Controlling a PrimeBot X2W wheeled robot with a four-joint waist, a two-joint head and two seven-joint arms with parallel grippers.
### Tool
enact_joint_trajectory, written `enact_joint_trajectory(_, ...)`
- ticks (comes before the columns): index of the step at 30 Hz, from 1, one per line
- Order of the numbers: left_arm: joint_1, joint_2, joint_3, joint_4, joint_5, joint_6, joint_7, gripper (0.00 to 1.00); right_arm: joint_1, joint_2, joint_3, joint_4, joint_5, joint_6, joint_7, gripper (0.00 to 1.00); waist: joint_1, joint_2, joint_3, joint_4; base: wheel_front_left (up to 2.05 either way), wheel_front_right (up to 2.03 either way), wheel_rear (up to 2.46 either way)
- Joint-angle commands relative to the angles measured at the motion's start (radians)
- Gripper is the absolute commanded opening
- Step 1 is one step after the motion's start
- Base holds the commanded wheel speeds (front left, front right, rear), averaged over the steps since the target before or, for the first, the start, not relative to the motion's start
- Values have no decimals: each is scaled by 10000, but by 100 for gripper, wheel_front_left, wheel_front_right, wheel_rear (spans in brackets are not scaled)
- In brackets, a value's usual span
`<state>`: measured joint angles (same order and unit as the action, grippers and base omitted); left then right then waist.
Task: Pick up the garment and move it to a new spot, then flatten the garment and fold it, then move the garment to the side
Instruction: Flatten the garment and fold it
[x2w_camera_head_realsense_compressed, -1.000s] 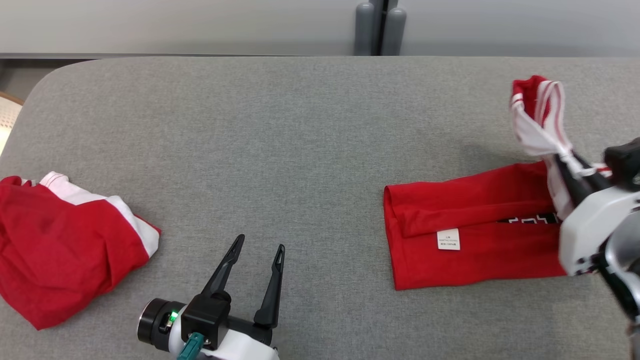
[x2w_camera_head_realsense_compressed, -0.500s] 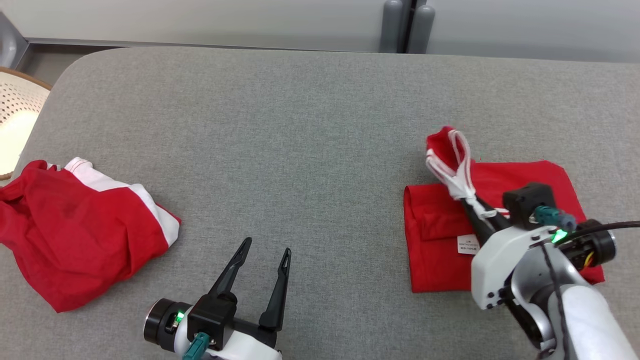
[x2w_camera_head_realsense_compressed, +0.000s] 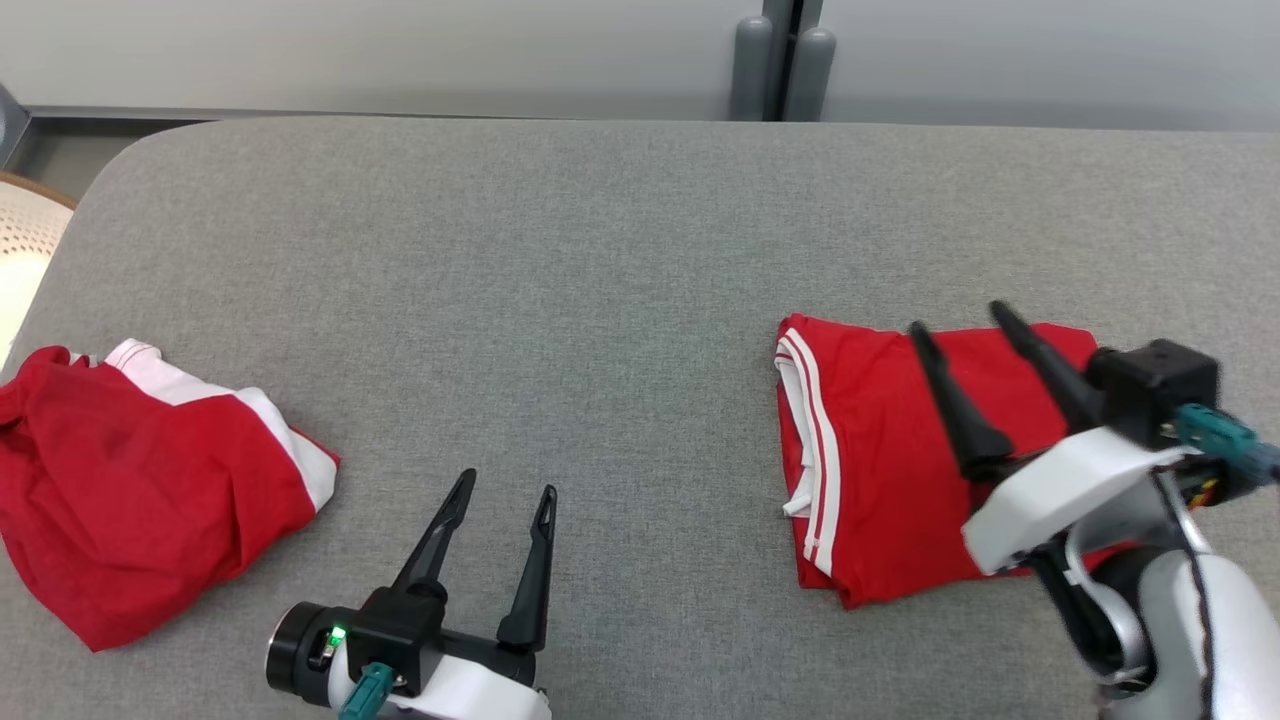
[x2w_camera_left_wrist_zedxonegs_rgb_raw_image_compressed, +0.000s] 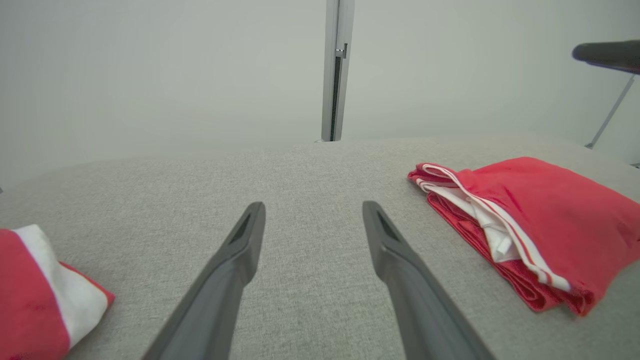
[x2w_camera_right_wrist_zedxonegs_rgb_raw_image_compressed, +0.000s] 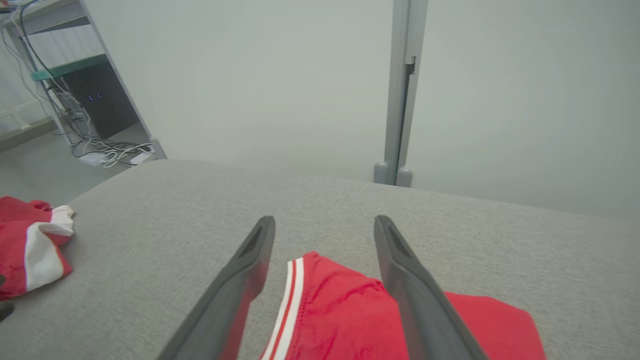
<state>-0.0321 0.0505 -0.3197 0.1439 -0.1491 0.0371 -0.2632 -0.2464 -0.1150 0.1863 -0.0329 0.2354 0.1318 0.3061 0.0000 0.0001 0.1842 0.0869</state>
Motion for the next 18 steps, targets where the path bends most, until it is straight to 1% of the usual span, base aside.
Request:
enact_joint_trajectory(1, 78, 29, 142, -158, -64, 96, -18, 100, 68, -324, -327, -45, -182, -22, -461, 100, 0, -1, -156, -162, 0, 0, 0)
enact_joint_trajectory(4, 282, 28, 408, -464, -157, 177, -18, 100, 392, -746, -884, 254, -109, -22, -1448, 100, 0, -1, -349, -319, 0, 0, 0)
enact_joint_trajectory(6, 422, 24, 638, -718, -240, 262, -18, 100, 600, -1055, -1078, 718, -55, -20, -2230, 100, 0, -1, -495, -435, 0, 0, 0)
enact_joint_trajectory(7, 510, 21, 739, -832, -269, 290, -16, 100, 741, -1217, -1045, 991, -76, -22, -2639, 100, 0, -1, -560, -483, 0, 0, 0)
enact_joint_trajectory(8, 510, 21, 739, -832, -269, 290, -16, 100, 741, -1217, -1045, 991, -76, -22, -2639, 100, 0, -1, -560, -483, 0, 0, 0)
enact_joint_trajectory(11, 851, 20, 1064, -1254, -482, 469, -18, 100, 1002, -1467, -926, 1905, -86, -16, -4081, 100, 0, -1, -716, -628, 0, 0, 0)
enact_joint_trajectory(12, 952, 20, 1156, -1405, -537, 542, -18, 100, 1042, -1491, -766, 2178, -60, -13, -4666, 100, 0, -1, -751, -674, 0, 0, 0)
enact_joint_trajectory(14, 1122, 17, 1344, -1756, -657, 648, -16, 100, 1140, -1442, -716, 2816, -29, -22, -5403, 100, 0, -1, -817, -762, 0, 0, 0)
enact_joint_trajectory(16, 1294, 19, 1553, -2180, -451, 751, -15, 100, 1177, -1306, -610, 3240, -178, -19, -5671, 100, 0, -1, -882, -814, 0, 0, 0)
enact_joint_trajectory(17, 1403, 13, 1630, -2351, -379, 789, -15, 100, 1192, -1188, -698, 3286, -247, -19, -5709, 100, 0, -1, -926, -842, 0, 0, 0)
enact_joint_trajectory(18, 1527, 19, 1721, -2450, -337, 836, -15, 100, 1162, -1068, -734, 3022, -334, -19, -5722, 100, 0, -1, -972, -873, 0, 0, 0)
